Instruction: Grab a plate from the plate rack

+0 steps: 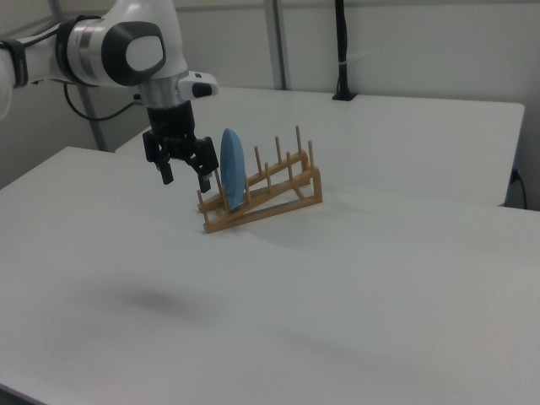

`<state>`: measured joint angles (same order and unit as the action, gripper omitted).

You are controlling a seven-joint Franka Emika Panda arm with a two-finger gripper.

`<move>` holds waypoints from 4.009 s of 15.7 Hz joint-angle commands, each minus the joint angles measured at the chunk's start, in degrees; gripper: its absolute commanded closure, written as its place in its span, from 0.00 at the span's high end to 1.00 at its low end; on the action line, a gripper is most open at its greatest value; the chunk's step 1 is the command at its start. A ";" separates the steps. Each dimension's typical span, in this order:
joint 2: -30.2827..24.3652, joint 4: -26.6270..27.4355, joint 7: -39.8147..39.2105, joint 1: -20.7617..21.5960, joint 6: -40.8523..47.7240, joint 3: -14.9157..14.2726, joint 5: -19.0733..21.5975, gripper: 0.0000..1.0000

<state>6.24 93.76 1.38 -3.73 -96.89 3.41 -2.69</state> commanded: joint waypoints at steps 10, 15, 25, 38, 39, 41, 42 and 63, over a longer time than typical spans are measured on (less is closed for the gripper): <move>2.10 -4.90 -1.12 -1.46 -24.01 -0.16 2.69 1.00; 6.75 -4.99 -1.03 1.34 -35.10 0.19 -6.95 1.00; 14.58 -5.08 11.01 9.26 -43.47 -3.06 -22.62 0.85; 17.75 -5.08 12.59 9.44 -45.14 -3.50 -38.80 0.62; 17.75 -5.08 12.59 9.44 -45.14 -3.50 -39.06 0.58; 17.75 -5.08 12.59 9.44 -45.14 -3.50 -39.68 0.46; 17.67 -5.08 12.59 9.44 -45.14 -3.50 -39.68 0.38; 13.28 -7.19 20.32 9.36 -45.05 -2.80 -45.92 0.12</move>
<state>21.45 85.96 18.32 5.22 -140.99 1.34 -46.56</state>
